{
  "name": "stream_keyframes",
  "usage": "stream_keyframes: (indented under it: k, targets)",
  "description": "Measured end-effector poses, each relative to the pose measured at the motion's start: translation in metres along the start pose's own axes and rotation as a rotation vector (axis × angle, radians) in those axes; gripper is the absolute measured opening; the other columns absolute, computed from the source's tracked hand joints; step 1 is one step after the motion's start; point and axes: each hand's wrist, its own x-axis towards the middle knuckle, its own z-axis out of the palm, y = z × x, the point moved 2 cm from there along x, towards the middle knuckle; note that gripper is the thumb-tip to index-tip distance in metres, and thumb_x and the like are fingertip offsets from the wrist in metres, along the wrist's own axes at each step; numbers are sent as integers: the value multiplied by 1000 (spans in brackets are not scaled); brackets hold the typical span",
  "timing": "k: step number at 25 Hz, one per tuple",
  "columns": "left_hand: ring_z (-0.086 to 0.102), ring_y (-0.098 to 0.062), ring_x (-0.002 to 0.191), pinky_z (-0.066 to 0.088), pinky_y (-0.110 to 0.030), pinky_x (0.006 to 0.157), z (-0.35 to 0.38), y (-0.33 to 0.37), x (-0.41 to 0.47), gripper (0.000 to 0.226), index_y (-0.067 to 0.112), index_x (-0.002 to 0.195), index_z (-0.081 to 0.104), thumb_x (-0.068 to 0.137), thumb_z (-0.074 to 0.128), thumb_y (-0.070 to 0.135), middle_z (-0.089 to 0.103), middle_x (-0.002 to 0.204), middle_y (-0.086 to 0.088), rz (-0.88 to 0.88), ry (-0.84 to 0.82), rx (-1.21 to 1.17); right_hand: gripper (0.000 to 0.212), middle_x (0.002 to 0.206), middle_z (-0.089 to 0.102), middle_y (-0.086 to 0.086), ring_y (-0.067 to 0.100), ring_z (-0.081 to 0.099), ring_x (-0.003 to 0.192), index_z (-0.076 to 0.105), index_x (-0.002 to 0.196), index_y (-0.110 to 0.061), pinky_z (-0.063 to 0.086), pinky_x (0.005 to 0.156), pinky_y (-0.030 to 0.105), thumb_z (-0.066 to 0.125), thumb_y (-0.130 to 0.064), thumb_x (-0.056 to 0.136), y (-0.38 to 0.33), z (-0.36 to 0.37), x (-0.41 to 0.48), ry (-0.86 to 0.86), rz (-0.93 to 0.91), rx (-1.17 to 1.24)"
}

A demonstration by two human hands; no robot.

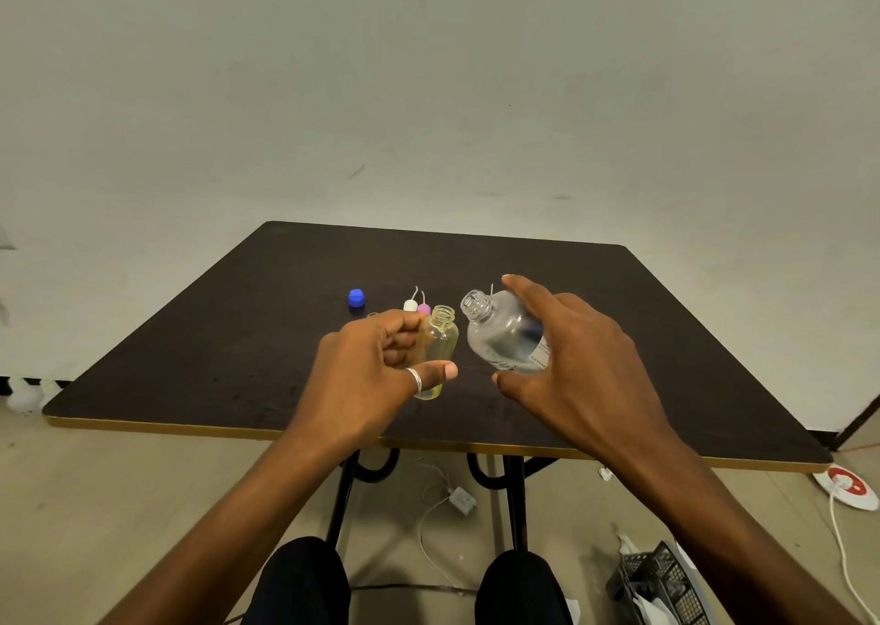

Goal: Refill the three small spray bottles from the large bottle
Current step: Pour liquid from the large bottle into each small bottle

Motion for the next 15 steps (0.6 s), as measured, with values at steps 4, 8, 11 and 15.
stream_keyframes:
  k: [4,8,11,15]
  targets:
    - [68,7,93,51,-6,79,1,-1,-2,62,24,125,67,66,87,35,74,109,11,7,0,6,91,124,58,-2,16,57,104,30,148,-38,43,82,23,80,-41,72,-1,2,0,-1,-16,-24]
    - [68,4,96,52,-10,84,1,-1,-2,63,24,125,67,66,87,35,74,111,10,13,5,14,92,125,58,-1,18,57,105,30,148,-37,47,86,28,81,-41,72,-1,4,-1,-4,-17,-50]
    - [67,9,93,52,-8,82,1,-2,-2,61,26,121,69,65,88,35,74,107,13,14,7,6,91,126,58,-1,20,58,106,30,148,-36,50,87,32,81,-42,72,-1,3,0,4,-17,-71]
    - [66,12,92,50,-5,81,2,-3,-3,61,28,121,69,64,88,35,74,105,14,12,-1,13,89,127,58,-1,20,57,106,30,148,-37,52,87,35,79,-40,73,-1,1,-1,6,-18,-120]
